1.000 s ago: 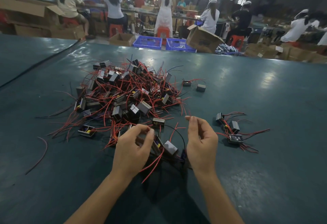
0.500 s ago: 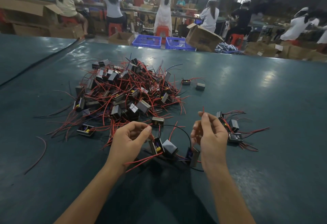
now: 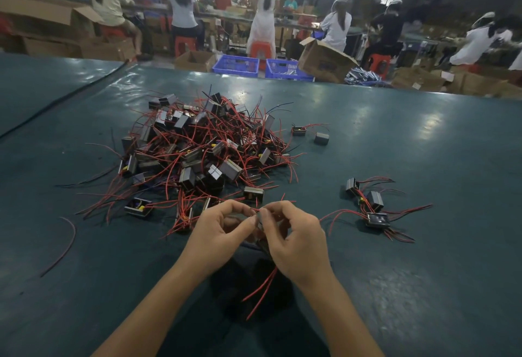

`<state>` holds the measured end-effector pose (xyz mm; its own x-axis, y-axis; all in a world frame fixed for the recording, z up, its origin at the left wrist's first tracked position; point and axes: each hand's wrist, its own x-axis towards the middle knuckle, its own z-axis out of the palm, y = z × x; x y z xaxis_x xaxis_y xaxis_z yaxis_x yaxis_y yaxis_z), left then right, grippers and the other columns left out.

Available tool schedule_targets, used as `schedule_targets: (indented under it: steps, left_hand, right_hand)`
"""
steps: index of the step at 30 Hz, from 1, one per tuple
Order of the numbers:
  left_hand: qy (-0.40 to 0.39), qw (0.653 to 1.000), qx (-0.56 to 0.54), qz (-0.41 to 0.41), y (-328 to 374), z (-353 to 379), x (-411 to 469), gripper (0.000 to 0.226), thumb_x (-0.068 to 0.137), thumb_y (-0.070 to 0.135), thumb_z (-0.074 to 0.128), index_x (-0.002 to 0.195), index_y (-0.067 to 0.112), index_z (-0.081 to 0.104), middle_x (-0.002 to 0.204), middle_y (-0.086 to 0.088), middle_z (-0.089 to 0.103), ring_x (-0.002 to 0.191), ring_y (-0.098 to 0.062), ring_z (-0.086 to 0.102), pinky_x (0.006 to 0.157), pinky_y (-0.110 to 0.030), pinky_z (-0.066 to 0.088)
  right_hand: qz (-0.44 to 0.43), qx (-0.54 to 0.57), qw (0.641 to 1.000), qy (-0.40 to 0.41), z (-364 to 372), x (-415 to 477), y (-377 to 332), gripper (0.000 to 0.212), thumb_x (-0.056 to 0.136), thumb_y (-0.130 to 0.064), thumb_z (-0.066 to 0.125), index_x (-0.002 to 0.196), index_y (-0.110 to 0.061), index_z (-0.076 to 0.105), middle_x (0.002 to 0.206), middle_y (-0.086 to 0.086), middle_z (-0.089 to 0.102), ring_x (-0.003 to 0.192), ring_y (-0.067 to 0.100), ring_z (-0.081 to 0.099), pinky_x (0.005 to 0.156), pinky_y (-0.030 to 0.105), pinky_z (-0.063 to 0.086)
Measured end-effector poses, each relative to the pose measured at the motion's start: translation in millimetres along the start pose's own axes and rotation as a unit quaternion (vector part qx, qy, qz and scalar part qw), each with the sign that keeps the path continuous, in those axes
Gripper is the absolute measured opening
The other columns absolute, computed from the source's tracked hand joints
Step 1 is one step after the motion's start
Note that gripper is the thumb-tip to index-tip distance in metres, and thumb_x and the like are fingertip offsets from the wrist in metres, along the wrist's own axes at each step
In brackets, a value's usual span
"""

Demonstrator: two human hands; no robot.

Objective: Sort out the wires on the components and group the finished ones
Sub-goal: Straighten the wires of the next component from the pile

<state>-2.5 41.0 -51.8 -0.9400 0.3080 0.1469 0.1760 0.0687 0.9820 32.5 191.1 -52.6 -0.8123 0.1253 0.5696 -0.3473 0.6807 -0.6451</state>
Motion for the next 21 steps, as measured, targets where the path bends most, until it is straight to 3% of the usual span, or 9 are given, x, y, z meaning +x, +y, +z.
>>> schedule_targets:
  steps: [4, 10, 17, 21]
  left_hand:
    - [-0.016, 1.0, 0.012, 0.018, -0.9, -2.7, 0.8, 0.008, 0.09, 0.015, 0.064, 0.096, 0.01, 0.065, 0.079, -0.005, 0.076, 0.073, -0.018, 0.074, 0.069, -0.024, 0.058]
    - [0.028, 0.998, 0.03, 0.055, -4.0, -4.8, 1.9, 0.016, 0.074, 0.032, 0.073, 0.082, 0.018, 0.072, 0.078, -0.002, 0.074, 0.069, -0.015, 0.07, 0.066, -0.02, 0.055]
    - [0.083, 0.98, 0.077, 0.161, -7.8, -5.1, 1.4, 0.009, 0.073, 0.024, 0.077, 0.078, 0.017, 0.075, 0.095, 0.004, 0.072, 0.084, -0.011, 0.07, 0.071, -0.02, 0.056]
    - [0.072, 0.984, 0.05, 0.156, -6.4, -3.7, -1.1, 0.008, 0.072, 0.019, 0.077, 0.08, 0.019, 0.075, 0.09, 0.006, 0.076, 0.084, -0.011, 0.072, 0.075, -0.023, 0.057]
  right_hand:
    - [0.019, 0.002, 1.0, 0.012, -0.4, 1.7, 1.5, 0.01, 0.091, -0.028, 0.063, 0.087, -0.021, 0.069, 0.07, -0.017, 0.062, 0.062, 0.007, 0.059, 0.058, 0.036, 0.052]
    - [0.047, 0.022, 0.999, 0.004, 1.5, 1.3, 2.9, 0.015, 0.092, -0.035, 0.057, 0.085, -0.023, 0.065, 0.065, -0.013, 0.064, 0.059, 0.009, 0.06, 0.057, 0.039, 0.052]
    - [0.073, 0.043, 0.995, -0.051, 2.8, 0.1, 3.6, 0.013, 0.095, -0.026, 0.06, 0.087, -0.018, 0.065, 0.066, -0.004, 0.067, 0.059, 0.013, 0.061, 0.061, 0.041, 0.05]
    - [0.084, 0.058, 0.992, -0.072, 0.5, 1.1, 1.8, 0.013, 0.095, -0.021, 0.061, 0.085, -0.015, 0.066, 0.068, -0.002, 0.068, 0.061, 0.013, 0.062, 0.061, 0.037, 0.05]
